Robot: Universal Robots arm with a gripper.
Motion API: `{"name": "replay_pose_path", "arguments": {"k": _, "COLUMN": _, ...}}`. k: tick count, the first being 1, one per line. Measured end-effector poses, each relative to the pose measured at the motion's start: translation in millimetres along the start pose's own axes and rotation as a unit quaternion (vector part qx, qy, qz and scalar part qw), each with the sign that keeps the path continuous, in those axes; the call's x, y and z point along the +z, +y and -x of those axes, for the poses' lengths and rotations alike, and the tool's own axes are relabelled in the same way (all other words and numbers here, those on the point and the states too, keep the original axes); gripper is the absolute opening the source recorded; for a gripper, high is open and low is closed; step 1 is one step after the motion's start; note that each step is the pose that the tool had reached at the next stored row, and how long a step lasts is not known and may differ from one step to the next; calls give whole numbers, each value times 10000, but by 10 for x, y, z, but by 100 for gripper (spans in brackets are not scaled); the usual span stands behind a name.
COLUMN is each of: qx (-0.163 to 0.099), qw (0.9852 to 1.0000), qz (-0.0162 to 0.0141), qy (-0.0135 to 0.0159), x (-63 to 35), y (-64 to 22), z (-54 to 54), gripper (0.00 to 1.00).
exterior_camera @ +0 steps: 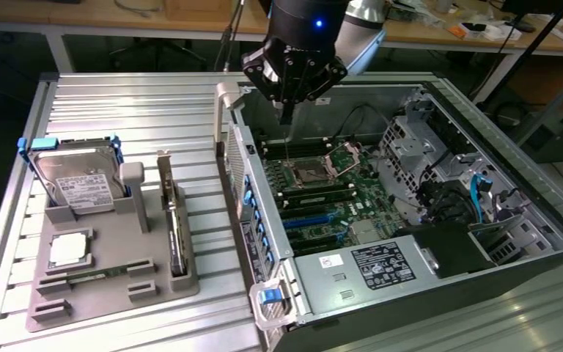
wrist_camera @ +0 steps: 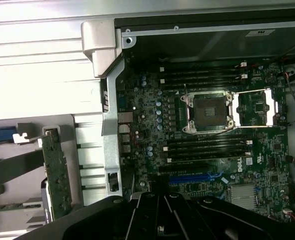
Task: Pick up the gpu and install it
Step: 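Reach for the gpu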
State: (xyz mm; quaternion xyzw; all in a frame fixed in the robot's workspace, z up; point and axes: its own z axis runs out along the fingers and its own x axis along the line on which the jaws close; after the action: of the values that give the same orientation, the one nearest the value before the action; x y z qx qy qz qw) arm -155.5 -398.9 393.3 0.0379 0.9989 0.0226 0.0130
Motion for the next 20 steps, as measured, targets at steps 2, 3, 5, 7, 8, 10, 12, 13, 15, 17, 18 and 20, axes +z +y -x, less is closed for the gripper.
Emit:
{"name": "replay_pose_path", "arguments": {"k": 2, "qx": 0, "qw": 10000, "qz": 0, "qy": 0, "x": 0, "y": -1, "z": -9, "gripper": 11}}
{"name": "replay_pose_path", "arguments": {"k": 3, "qx": 0, "qw": 10000, "qz": 0, "qy": 0, "x": 0, "y": -1, "z": -15, "gripper": 11}}
{"name": "replay_pose_path", "arguments": {"k": 5, "qx": -1, "qw": 10000, "qz": 0, "qy": 0, "x": -1, "y": -2, "z": -27, "gripper": 11}}
{"name": "replay_pose_path", "arguments": {"k": 7, "qx": -1, "qw": 10000, "qz": 0, "qy": 0, "x": -1, "y": -3, "z": -42, "gripper": 11}}
{"name": "replay_pose_path", "arguments": {"k": 8, "qx": 0, "qw": 10000, "qz": 0, "qy": 0, "x": -1, "y": -4, "z": -47, "gripper": 11}}
{"name": "replay_pose_path", "arguments": {"k": 10, "qx": 0, "qw": 10000, "qz": 0, "qy": 0, "x": -2, "y": -5, "z": -64, "gripper": 11}}
{"name": "replay_pose_path", "arguments": {"k": 12, "qx": 0, "qw": 10000, "qz": 0, "qy": 0, "x": -2, "y": -6, "z": -78, "gripper": 11}}
{"name": "replay_pose_path", "arguments": {"k": 13, "qx": 0, "qw": 10000, "qz": 0, "qy": 0, "x": -2, "y": -6, "z": -85, "gripper": 11}}
{"name": "replay_pose_path", "arguments": {"k": 15, "qx": 0, "qw": 10000, "qz": 0, "qy": 0, "x": -2, "y": -7, "z": -98, "gripper": 11}}
{"name": "replay_pose_path", "arguments": {"k": 17, "qx": 0, "qw": 10000, "qz": 0, "qy": 0, "x": -3, "y": -8, "z": -113, "gripper": 11}}
{"name": "replay_pose_path", "arguments": {"k": 18, "qx": 0, "qw": 10000, "qz": 0, "qy": 0, "x": -3, "y": -9, "z": -117, "gripper": 11}}
{"name": "replay_pose_path", "arguments": {"k": 20, "qx": 0, "qw": 10000, "qz": 0, "qy": 0, "x": -4, "y": -10, "z": -127, "gripper": 11}}
